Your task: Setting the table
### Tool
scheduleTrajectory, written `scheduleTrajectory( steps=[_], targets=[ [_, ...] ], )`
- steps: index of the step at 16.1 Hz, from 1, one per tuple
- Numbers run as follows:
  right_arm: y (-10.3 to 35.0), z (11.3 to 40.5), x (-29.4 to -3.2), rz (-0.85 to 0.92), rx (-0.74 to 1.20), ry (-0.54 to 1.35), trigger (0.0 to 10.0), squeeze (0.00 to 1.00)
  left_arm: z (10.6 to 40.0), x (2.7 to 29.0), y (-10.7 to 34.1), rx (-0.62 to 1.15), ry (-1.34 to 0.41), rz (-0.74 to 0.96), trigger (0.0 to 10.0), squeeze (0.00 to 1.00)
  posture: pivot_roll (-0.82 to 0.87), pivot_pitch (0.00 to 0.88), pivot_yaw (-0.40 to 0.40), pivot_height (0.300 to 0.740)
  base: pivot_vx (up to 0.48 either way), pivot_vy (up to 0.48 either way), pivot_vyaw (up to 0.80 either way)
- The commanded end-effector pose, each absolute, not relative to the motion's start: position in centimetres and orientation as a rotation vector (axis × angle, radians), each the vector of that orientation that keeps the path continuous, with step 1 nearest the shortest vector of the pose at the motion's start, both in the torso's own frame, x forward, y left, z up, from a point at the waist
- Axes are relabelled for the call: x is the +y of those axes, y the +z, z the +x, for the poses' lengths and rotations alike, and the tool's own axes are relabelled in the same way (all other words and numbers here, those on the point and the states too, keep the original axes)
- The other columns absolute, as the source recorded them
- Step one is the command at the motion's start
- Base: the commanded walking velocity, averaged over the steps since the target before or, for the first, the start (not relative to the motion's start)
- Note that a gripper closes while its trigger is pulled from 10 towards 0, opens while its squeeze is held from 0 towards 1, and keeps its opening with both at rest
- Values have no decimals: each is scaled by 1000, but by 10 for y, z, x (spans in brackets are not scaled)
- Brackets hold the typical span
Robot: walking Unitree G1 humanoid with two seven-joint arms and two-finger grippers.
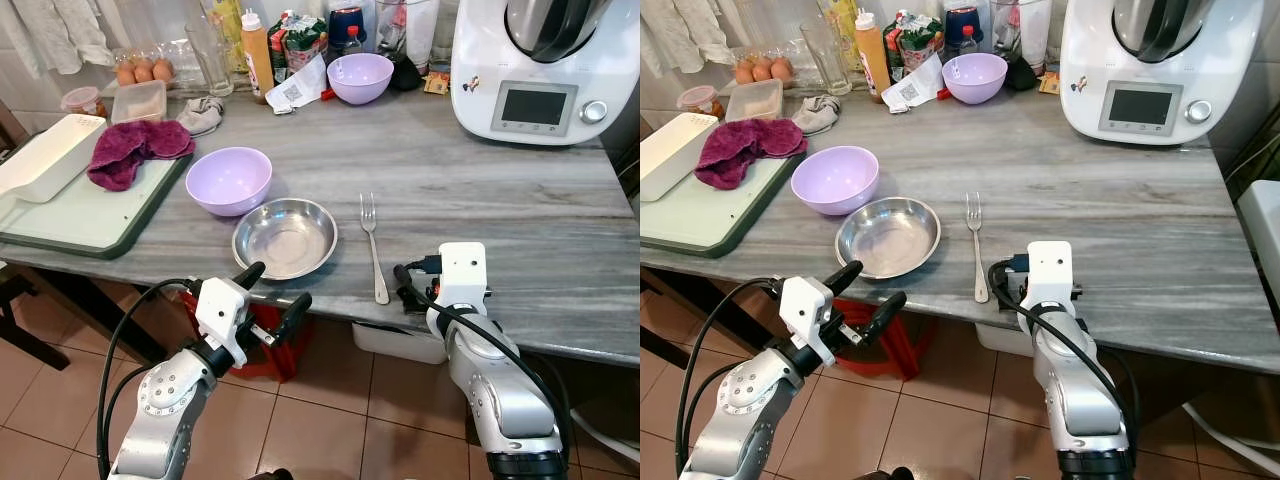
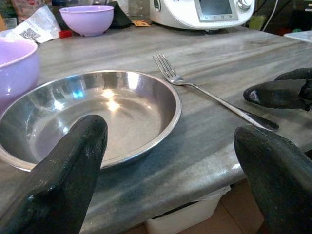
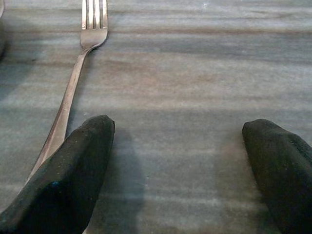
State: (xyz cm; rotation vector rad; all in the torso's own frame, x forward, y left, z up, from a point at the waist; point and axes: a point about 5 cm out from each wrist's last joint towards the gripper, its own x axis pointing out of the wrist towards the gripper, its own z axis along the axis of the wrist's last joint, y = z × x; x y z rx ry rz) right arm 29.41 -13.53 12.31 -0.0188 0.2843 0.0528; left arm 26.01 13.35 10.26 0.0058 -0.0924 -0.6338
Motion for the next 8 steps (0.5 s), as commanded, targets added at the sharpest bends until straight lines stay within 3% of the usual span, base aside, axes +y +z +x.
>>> scheduleTrajectory(
  steps=[1,8],
  targets=[
    [116,290,-121,-17,334,133,10000,1000,261,135,103,-93,-630,18,10000,0,-138,115,81,740,0,0,0],
    [118,293,-109,-17,342,219,10000,1000,261,133,103,-96,-634,15,10000,0,-137,113,81,740,0,0,0]
  ],
)
